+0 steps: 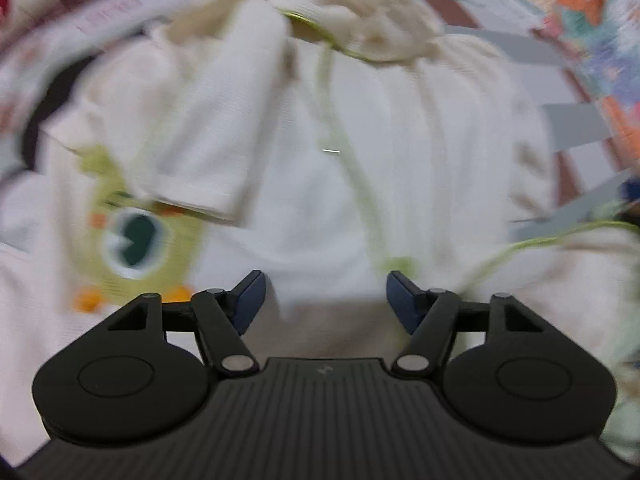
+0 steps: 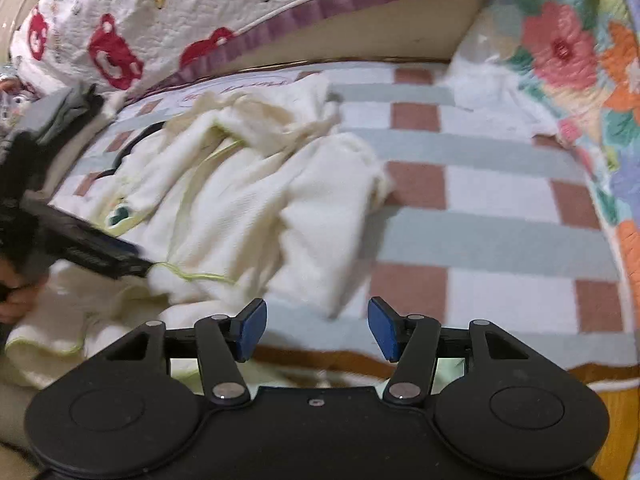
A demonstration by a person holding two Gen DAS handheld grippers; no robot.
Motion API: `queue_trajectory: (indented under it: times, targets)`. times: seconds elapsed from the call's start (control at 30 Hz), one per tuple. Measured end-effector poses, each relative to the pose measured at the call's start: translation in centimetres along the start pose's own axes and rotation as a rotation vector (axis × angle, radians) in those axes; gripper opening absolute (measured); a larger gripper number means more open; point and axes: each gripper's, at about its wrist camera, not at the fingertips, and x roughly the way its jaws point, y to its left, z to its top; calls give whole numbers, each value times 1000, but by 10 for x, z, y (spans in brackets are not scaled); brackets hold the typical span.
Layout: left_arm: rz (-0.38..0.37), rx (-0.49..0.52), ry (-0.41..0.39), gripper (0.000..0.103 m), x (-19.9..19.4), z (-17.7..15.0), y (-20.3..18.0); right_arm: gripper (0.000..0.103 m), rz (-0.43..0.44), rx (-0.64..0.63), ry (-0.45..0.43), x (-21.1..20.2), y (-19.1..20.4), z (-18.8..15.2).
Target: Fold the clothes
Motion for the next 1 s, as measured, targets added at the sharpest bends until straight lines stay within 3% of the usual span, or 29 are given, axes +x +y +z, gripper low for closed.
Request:
queue_trajectory:
  times: [0.03,0.07,0.17,0.27,0.3,0.33,0.4,0.5,0.6,0.7,0.83,0.93,0.97,1.0]
  targets:
    - [45,22,-12,65,-4,-2,1,62,33,41,-18,-3,-7,3]
    - [44,27,-26,65,-8,-3,5,62,88,93,-38,-4,-14,5]
    - [-99,-44,-58,65,-22,-2,15,62,222,239,-63,-2,-27,3]
    - [-202,-68,-106,65,-31,3,14,62,181,234,-12,20,-13,-3]
    - [-188,-59,-119,65,-31,6,10,62,172,252,8,30,-9,-6]
    - [-172,-55,-131,65,-31,7,6,61,216,315,39,41,-9,-12]
    - [-166,-81,-136,65,-31,6,7,37,338,384,97,57,4,-22]
    - [-207,-87,-159,65,-31,7,7,37,379,249,127,60,51,-27]
    - [-214,-21,-193,66,-34,8,-7,38,379,57,180,59,89,-30]
    - [-218,43,-167,66,-24,11,-25,38,379,12,193,59,98,-31]
    - [-222,102,-147,68,-18,15,-41,38,439,110,92,29,64,-21]
    - [-221,124,-145,68,-15,23,-48,56,482,191,13,6,37,-13]
    - [-218,133,-149,68,-13,27,-52,64,474,297,-39,3,14,-13]
    - [-217,142,-154,68,-12,30,-55,65,464,403,-91,-1,-9,-13]
